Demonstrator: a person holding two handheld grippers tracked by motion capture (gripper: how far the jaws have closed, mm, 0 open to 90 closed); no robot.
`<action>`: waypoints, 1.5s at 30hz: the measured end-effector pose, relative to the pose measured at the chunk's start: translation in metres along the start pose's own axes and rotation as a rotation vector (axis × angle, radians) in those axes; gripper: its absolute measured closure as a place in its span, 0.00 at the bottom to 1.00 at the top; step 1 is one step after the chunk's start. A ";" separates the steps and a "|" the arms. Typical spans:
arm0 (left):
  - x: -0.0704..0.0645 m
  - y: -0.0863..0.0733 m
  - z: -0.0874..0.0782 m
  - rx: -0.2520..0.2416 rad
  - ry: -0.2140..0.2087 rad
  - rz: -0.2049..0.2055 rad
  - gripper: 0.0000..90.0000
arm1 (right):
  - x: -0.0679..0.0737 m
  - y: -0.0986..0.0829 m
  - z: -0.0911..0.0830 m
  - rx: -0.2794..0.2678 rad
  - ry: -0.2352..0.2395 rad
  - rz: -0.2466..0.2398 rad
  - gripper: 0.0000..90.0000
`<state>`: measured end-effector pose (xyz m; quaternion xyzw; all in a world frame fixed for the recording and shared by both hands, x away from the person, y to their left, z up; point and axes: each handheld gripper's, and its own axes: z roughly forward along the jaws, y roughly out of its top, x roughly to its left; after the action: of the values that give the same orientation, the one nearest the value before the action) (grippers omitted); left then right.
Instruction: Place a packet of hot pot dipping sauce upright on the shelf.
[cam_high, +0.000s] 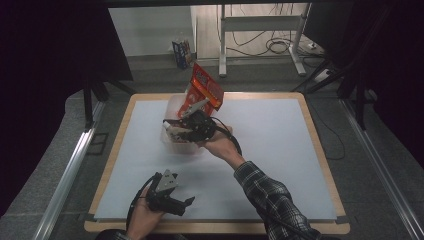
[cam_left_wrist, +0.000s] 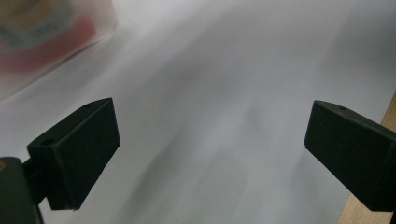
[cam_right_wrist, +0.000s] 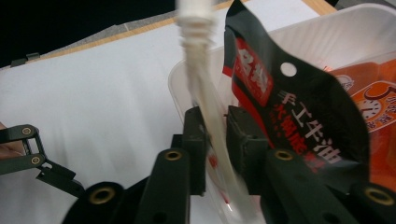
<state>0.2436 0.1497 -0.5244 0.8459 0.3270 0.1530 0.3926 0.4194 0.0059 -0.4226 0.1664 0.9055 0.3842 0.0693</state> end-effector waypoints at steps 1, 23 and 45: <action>0.000 0.000 0.000 0.001 0.000 0.000 0.03 | 0.000 0.000 -0.001 -0.002 -0.004 0.001 0.80; -0.001 0.000 0.002 0.012 0.001 0.007 0.03 | -0.001 -0.008 -0.014 -0.005 -0.007 0.017 0.55; -0.002 0.000 0.000 -0.004 -0.013 -0.008 0.03 | 0.004 -0.022 -0.031 -0.012 -0.024 0.023 0.40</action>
<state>0.2429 0.1483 -0.5244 0.8449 0.3274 0.1465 0.3968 0.4027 -0.0278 -0.4167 0.1812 0.9002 0.3884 0.0768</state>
